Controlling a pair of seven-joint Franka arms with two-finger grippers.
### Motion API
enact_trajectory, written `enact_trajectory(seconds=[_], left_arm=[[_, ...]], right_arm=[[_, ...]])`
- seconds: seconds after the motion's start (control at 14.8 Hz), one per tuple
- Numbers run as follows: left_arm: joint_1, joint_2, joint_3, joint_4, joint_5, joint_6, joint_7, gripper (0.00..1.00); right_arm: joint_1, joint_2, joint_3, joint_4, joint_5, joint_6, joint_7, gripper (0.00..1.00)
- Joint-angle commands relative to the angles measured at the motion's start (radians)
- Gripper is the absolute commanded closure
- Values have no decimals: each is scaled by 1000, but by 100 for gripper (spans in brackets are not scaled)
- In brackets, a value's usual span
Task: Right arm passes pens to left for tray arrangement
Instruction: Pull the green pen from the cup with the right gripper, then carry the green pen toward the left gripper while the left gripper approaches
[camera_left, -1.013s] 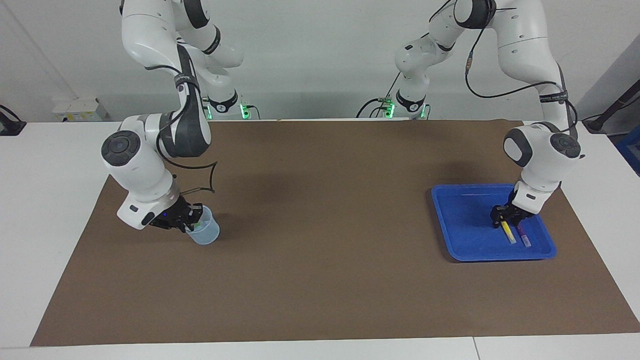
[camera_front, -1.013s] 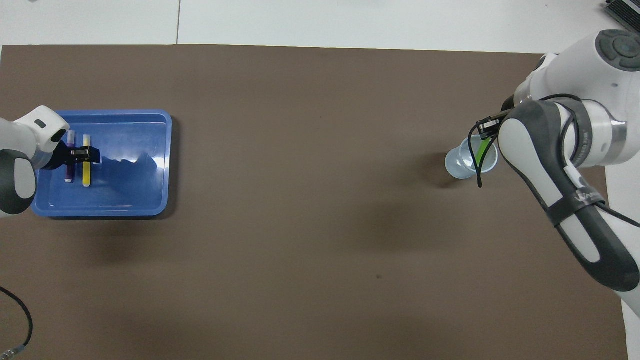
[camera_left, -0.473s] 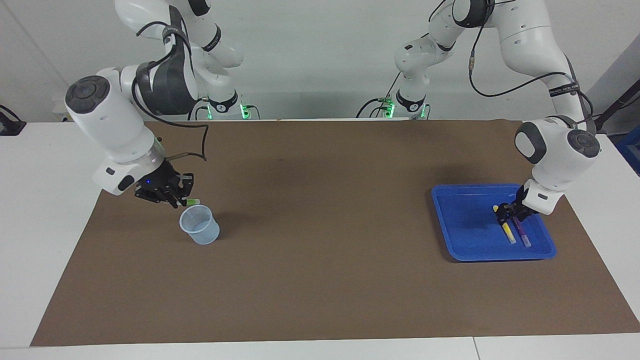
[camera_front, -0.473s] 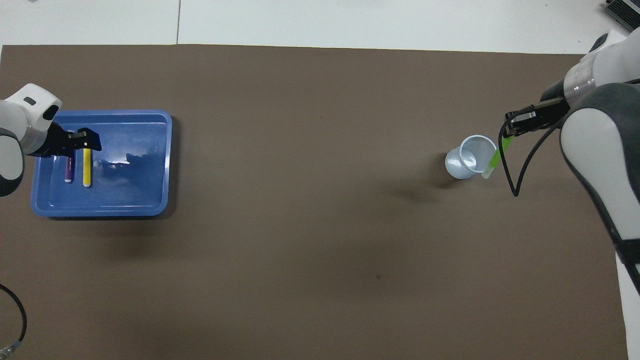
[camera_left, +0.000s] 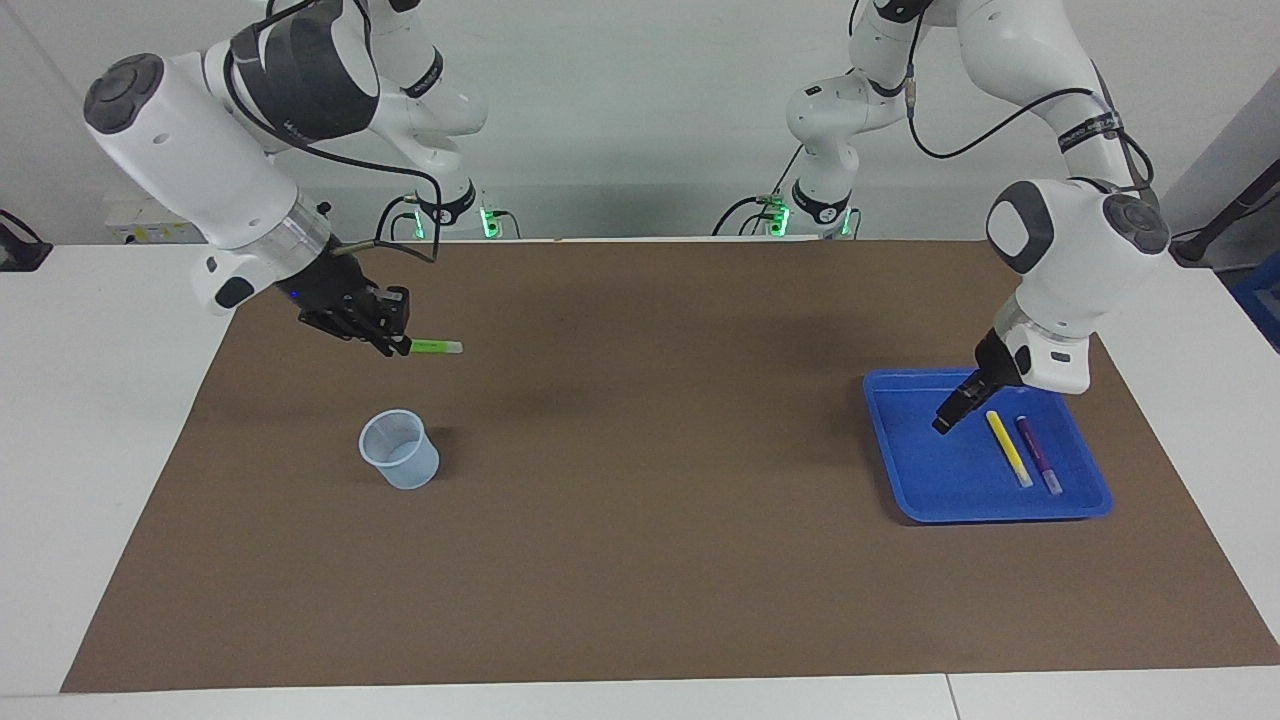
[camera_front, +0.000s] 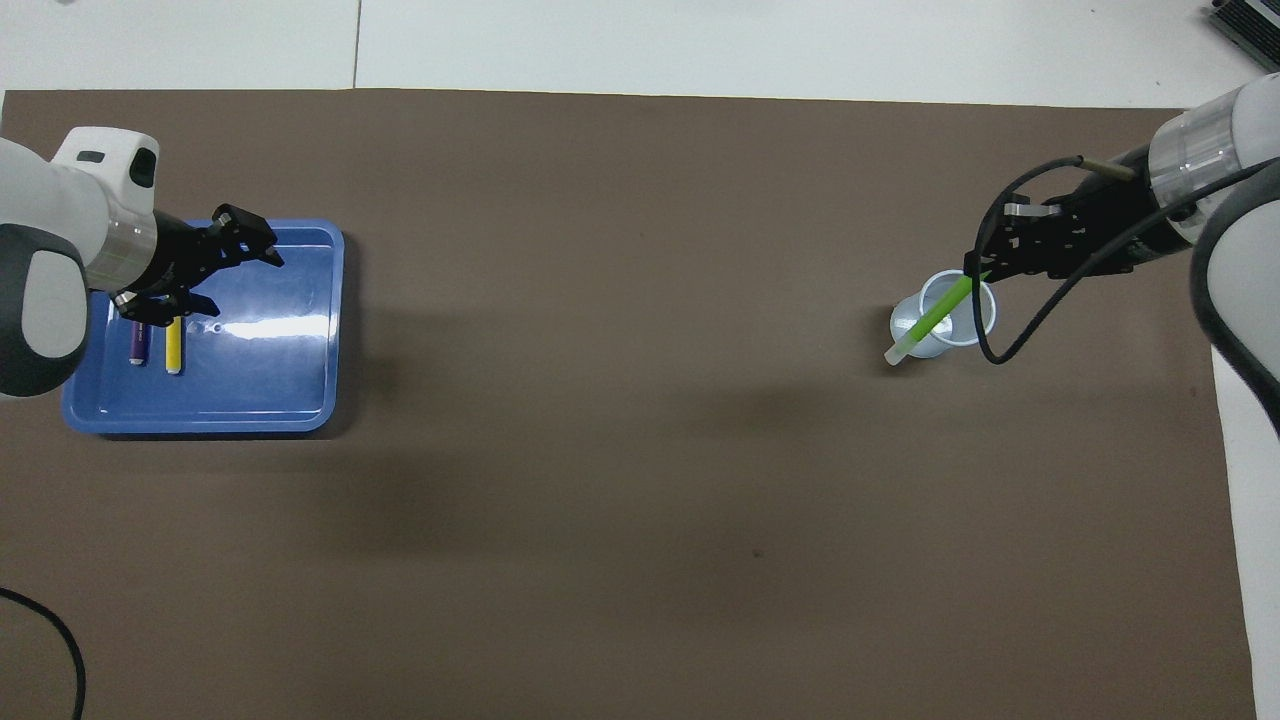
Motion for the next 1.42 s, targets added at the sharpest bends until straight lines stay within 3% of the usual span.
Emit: enact_trajectory(seconds=[0.0, 0.27, 0.61, 0.88, 1.35], left_arm=[[-85, -48, 11, -10, -10, -69, -208, 0], [-193, -63, 2, 5, -40, -74, -505, 0], [-213, -88, -90, 42, -109, -65, -889, 0], [-213, -95, -199, 56, -126, -28, -1246, 0], [-253, -106, -279, 53, -135, 61, -1622, 0]], right_arm=[[5, -5, 8, -36, 129, 60, 181, 100], [74, -36, 8, -122, 269, 184, 373, 100], [172, -56, 8, -201, 370, 295, 537, 100], [233, -62, 8, -248, 383, 368, 597, 100], [246, -68, 8, -269, 383, 381, 597, 100]])
